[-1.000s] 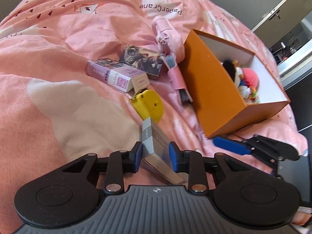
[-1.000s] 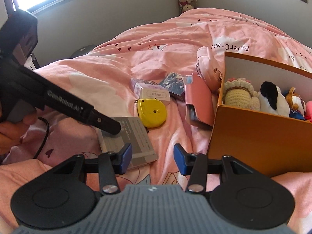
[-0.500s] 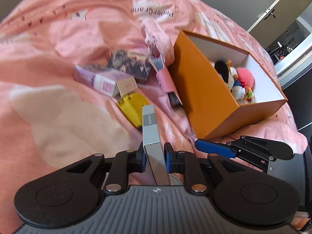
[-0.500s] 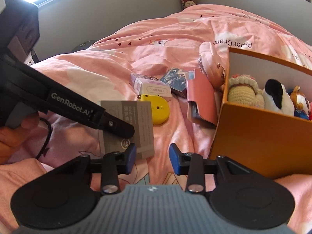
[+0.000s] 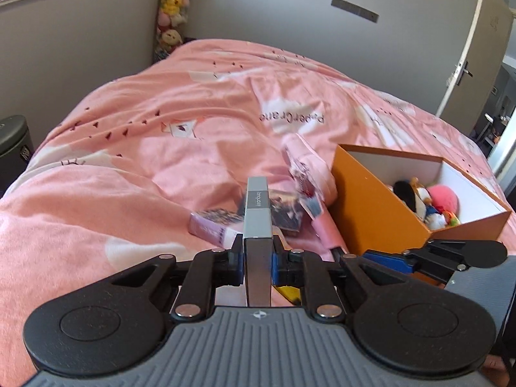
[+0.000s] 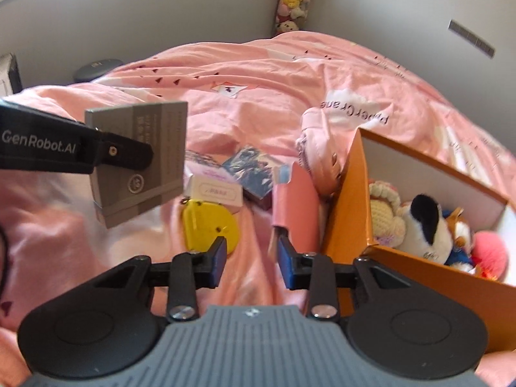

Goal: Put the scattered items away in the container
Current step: 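Grasp the grey notebook edge with the left tool and lift it, then grasp the pink case with the right tool while the left tool holds the notebook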

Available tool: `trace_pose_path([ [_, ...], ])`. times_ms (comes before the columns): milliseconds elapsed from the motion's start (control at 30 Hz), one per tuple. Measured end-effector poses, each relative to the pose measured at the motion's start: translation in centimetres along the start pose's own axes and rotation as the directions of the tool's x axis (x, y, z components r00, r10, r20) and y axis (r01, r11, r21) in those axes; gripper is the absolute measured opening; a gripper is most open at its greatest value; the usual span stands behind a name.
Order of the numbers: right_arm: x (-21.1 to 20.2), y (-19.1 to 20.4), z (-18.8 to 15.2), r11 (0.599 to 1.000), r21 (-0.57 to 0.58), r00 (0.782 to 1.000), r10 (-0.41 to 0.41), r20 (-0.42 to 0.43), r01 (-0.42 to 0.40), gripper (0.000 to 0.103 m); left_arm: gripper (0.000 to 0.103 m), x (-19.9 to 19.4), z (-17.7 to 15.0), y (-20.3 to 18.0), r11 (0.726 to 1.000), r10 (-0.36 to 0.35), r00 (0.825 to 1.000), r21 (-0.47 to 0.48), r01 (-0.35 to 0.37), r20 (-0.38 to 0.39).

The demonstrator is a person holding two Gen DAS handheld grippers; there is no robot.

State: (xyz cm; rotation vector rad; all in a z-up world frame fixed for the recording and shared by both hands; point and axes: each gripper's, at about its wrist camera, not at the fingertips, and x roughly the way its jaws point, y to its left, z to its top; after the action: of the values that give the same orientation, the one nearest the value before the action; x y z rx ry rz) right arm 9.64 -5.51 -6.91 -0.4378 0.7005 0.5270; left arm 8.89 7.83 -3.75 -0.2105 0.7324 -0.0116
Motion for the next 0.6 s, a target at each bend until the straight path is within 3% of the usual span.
trace_pose_path([
  [233, 0.6, 3.5, 1.3, 0.979, -0.174, 0.994, -0.092, 0.065, 0.102, 0.037, 0.017, 1.4, -0.2, 2.5, 0.996, 0.004, 1.000, -0.085, -0.005, -0.011],
  [367, 3.7, 3.2, 2.2, 0.954, -0.204, 0.976, -0.214, 0.038, 0.217, 0.037, 0.017, 2.1, -0.6, 3.7, 0.991, -0.021, 1.000, -0.132, 0.018, -0.023],
  [600, 7.6, 3.1, 1.9, 0.928, -0.263, 0.960, -0.280, -0.024, 0.264, 0.037, 0.017, 2.5, -1.2, 3.4, 0.995, -0.019, 1.000, -0.100, 0.018, -0.010],
])
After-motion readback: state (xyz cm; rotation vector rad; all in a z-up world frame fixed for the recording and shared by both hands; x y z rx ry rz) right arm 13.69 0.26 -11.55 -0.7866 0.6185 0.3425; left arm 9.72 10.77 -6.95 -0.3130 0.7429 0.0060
